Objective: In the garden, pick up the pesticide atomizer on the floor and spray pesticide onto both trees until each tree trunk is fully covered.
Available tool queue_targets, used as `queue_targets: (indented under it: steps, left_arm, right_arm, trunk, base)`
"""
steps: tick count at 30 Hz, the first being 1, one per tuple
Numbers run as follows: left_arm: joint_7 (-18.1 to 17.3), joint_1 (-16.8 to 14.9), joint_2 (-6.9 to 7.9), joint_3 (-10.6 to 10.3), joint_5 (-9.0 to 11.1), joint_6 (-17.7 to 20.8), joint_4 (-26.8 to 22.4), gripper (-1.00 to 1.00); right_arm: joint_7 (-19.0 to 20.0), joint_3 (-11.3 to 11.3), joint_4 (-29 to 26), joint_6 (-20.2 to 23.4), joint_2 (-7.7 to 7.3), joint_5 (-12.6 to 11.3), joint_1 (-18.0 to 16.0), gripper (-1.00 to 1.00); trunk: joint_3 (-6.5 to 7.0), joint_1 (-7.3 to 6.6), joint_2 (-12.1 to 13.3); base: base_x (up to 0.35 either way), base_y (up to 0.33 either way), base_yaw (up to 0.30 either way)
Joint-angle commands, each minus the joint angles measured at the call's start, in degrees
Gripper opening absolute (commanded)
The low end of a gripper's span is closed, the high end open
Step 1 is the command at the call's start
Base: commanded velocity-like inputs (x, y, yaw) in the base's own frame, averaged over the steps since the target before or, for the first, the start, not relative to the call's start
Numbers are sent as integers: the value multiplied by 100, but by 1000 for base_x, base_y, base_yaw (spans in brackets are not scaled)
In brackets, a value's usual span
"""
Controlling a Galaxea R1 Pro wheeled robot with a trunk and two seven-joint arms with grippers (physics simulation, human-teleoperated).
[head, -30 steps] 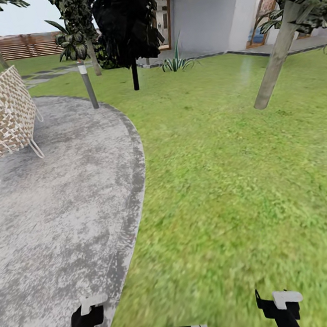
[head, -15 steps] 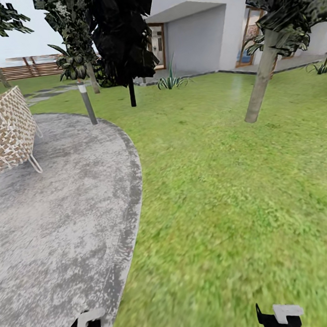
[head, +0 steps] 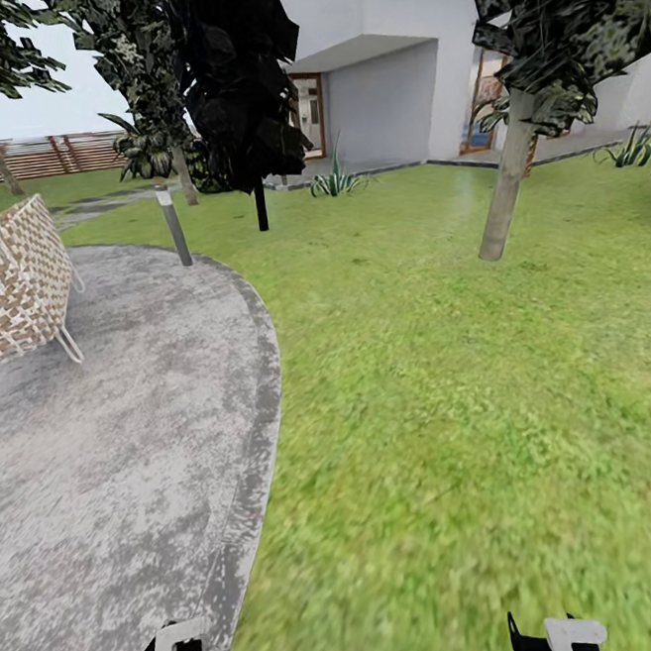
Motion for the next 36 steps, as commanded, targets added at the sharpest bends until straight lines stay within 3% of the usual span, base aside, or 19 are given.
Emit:
queue_targets:
  steps: [1,8,24,36]
  left_arm:
    - [9,-2,4,0,10,-18,2,-100]
    - [9,-2,12,1,12,-9,7,-100]
    - [1,-2,-5,-6,7,7,21,-100]
    - [4,-2,-22,-8,7,9,29,-100]
  right_arm:
    - [-15,1,2,-14,6,1,-3,100]
    - [-16,-3,-5,-15,78,2,-3,100]
    - [-29,-12,-6,-15,86,12,-3,100]
    - [-34,-12,-6,-7,86,13,-3,100]
  trunk:
    - [14,-24,40]
    - [140,-177,321]
    - [428,-529,962]
    - [689,-792,1444]
  base:
    - [0,0,-1]
    - [0,0,0]
    - [0,0,6]
    - [0,0,206]
